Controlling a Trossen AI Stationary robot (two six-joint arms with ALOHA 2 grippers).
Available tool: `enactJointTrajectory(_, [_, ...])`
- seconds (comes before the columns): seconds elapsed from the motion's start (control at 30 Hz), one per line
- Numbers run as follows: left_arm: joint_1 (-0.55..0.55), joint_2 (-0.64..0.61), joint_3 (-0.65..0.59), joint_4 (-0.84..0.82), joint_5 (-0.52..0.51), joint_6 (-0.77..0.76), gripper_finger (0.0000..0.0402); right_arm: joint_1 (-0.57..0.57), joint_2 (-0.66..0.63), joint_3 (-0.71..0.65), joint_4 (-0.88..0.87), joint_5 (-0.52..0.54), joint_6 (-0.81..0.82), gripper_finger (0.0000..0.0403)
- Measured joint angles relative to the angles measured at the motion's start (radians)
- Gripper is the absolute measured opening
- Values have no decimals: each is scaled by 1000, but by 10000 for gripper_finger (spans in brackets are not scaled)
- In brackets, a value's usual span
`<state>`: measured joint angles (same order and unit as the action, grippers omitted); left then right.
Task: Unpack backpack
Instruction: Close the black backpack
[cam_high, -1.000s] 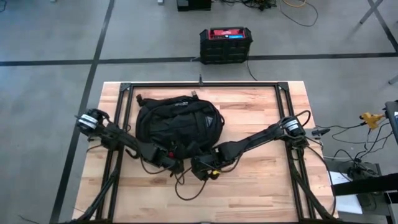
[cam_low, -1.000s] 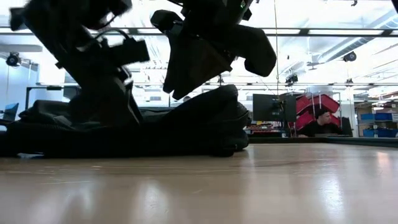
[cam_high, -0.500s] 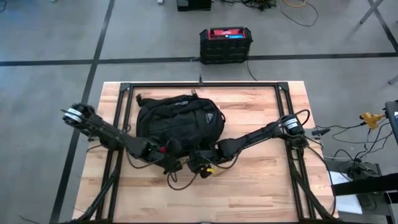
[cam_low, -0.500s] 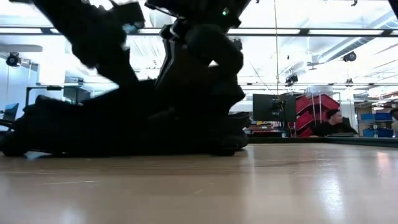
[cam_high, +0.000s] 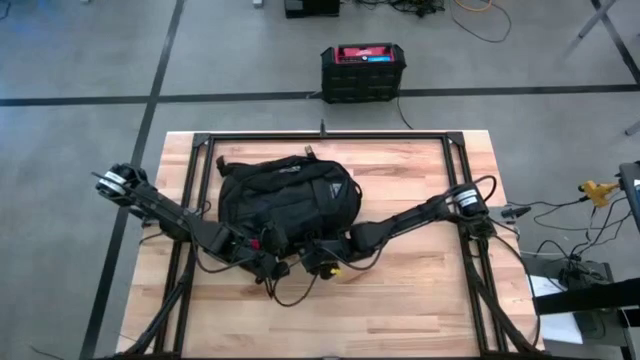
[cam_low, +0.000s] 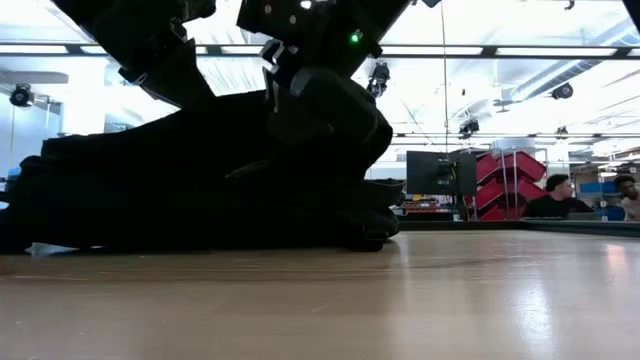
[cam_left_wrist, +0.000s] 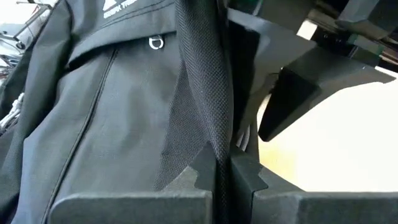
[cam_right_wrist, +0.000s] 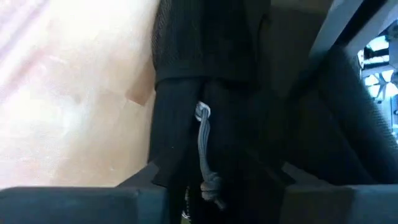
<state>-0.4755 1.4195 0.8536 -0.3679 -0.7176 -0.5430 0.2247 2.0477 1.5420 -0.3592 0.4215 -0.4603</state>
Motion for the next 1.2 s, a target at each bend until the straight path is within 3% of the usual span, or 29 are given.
enactJointTrajectory(0.2, [-2,1,-2,-1,5,0,0,-7,47,0,6,17,-46,125])
enactJointTrajectory(0.33, [-7,1,-2,5,1,0,0,-7,80,0,14,105,-68,72])
enactJointTrajectory(0.47, [-11,1,-2,7,1,1,0,-7,88,2,25,121,-71,11])
enactJointTrajectory(0.73, [-14,-1,-35,16,31,2,2,-3,58,1,19,111,-28,2])
enactJointTrajectory(0.97, [-36,-2,-119,24,101,-69,39,5,2,-2,-58,73,57,0])
enactJointTrajectory(1.2, [-56,-2,-324,278,106,-148,82,30,-36,-2,-227,72,150,0])
